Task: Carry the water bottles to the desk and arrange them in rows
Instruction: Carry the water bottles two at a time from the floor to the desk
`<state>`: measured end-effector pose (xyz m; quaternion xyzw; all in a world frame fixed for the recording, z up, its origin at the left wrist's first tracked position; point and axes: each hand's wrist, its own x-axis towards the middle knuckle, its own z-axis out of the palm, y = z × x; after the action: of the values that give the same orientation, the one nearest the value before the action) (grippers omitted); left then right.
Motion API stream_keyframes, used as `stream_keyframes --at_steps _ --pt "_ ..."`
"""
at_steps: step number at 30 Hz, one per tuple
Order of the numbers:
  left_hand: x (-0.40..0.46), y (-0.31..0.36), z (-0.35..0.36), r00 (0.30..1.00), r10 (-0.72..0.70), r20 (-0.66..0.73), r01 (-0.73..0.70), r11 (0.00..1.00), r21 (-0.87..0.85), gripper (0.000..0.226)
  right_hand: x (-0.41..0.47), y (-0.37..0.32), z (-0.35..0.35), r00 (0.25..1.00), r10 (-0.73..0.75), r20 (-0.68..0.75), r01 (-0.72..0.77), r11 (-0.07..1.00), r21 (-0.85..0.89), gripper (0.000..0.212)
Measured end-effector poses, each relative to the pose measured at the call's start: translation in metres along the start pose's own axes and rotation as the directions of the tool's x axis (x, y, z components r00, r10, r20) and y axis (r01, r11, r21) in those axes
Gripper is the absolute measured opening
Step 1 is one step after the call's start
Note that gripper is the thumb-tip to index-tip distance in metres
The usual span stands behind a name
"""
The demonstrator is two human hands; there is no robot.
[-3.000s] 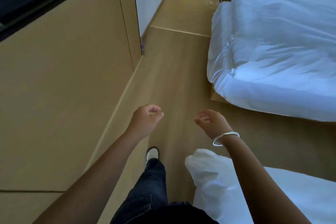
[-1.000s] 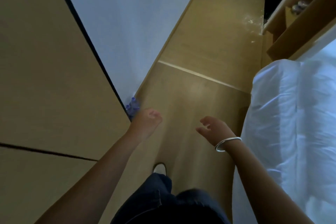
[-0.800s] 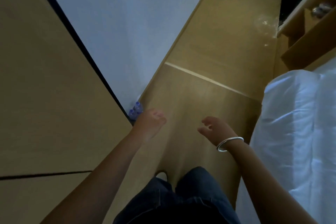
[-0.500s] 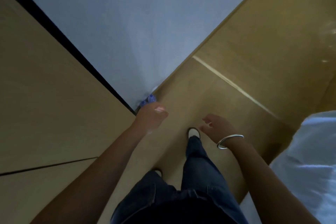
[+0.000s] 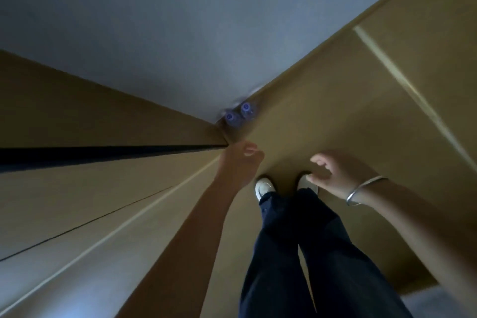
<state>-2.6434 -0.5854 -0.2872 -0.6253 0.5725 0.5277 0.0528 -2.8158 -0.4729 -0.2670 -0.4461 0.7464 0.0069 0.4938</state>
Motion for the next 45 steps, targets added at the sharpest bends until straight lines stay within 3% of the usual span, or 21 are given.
stream_keyframes --at_steps 4,5,6,7,8,9,11,12,13,17,21,23,25,28,33,39,42,45 --pt "0.097 -0.044 0.024 0.998 0.031 -0.060 -0.023 0.992 0.122 0.014 0.089 0.020 0.035 1.000 -0.009 0.026 0.009 1.000 -0.003 0.048" --pt "0.119 -0.050 0.028 0.991 0.101 -0.092 -0.087 0.986 0.145 0.016 0.111 0.025 0.044 1.000 -0.017 0.024 0.017 1.000 -0.008 0.048" --pt "0.139 -0.051 0.034 0.995 0.100 -0.025 -0.099 0.995 0.022 0.017 0.132 0.029 0.053 0.999 -0.025 0.028 0.025 1.000 -0.015 0.048" --pt "0.164 -0.061 0.035 0.986 0.104 0.129 -0.104 0.995 -0.002 0.022 0.152 0.032 0.062 0.999 -0.031 0.035 0.032 0.999 -0.019 0.048" --pt "0.189 -0.076 0.035 0.961 0.247 0.124 -0.263 0.955 0.141 0.026 0.172 0.034 0.070 0.998 -0.039 0.040 0.040 0.999 -0.021 0.048" --pt "0.207 -0.085 0.039 0.956 0.279 0.085 -0.291 0.935 0.203 0.025 0.192 0.037 0.079 0.998 -0.048 0.042 0.049 0.999 -0.024 0.049" --pt "0.236 -0.094 0.054 1.000 0.009 0.004 -0.009 0.991 0.134 0.019 0.232 0.040 0.095 0.997 -0.069 0.030 0.070 0.997 -0.032 0.049" --pt "0.252 -0.108 0.056 0.989 -0.062 -0.138 0.079 0.989 0.125 0.026 0.251 0.041 0.101 0.997 -0.078 0.012 0.078 0.996 -0.031 0.048" --pt "0.269 -0.120 0.059 0.978 -0.149 -0.148 0.172 0.972 0.160 0.030 0.269 0.040 0.107 0.996 -0.086 -0.010 0.086 0.996 -0.031 0.047" --pt "0.307 -0.149 0.062 0.969 -0.015 -0.245 0.089 0.952 0.292 0.015 0.347 0.026 0.123 0.988 -0.126 -0.092 0.122 0.992 -0.043 0.043" --pt "0.343 -0.164 0.063 0.946 0.007 -0.325 0.112 0.932 0.344 0.052 0.423 -0.004 0.125 0.954 -0.185 -0.237 0.173 0.982 -0.074 0.044" --pt "0.357 -0.171 0.063 0.945 0.021 -0.327 0.096 0.936 0.337 0.057 0.448 -0.017 0.127 0.946 -0.179 -0.272 0.182 0.983 -0.012 0.060" --pt "0.368 -0.177 0.065 0.950 0.016 -0.311 0.087 0.946 0.313 0.059 0.466 -0.026 0.135 0.945 -0.176 -0.275 0.176 0.984 -0.025 0.062" --pt "0.378 -0.182 0.066 0.945 0.058 -0.321 0.064 0.932 0.358 0.050 0.479 -0.027 0.148 0.943 -0.222 -0.248 0.157 0.953 -0.258 0.041" --pt "0.374 -0.188 0.067 0.948 0.136 -0.289 0.005 0.898 0.440 0.049 0.466 -0.012 0.156 0.898 -0.360 -0.253 0.226 0.871 -0.435 0.032" --pt "0.344 -0.192 0.091 0.964 0.140 -0.226 -0.006 0.861 0.508 0.052 0.428 0.010 0.158 0.905 -0.323 -0.278 0.222 0.913 -0.341 0.028" --pt "0.306 -0.186 0.089 0.961 0.194 -0.195 -0.078 0.871 0.485 0.026 0.395 0.017 0.156 0.915 -0.322 -0.243 0.225 0.907 -0.355 0.025" --pt "0.251 -0.173 0.084 0.980 0.121 -0.156 -0.019 0.846 0.533 0.038 0.337 0.016 0.148 0.932 -0.289 -0.220 0.204 0.917 -0.343 0.027"
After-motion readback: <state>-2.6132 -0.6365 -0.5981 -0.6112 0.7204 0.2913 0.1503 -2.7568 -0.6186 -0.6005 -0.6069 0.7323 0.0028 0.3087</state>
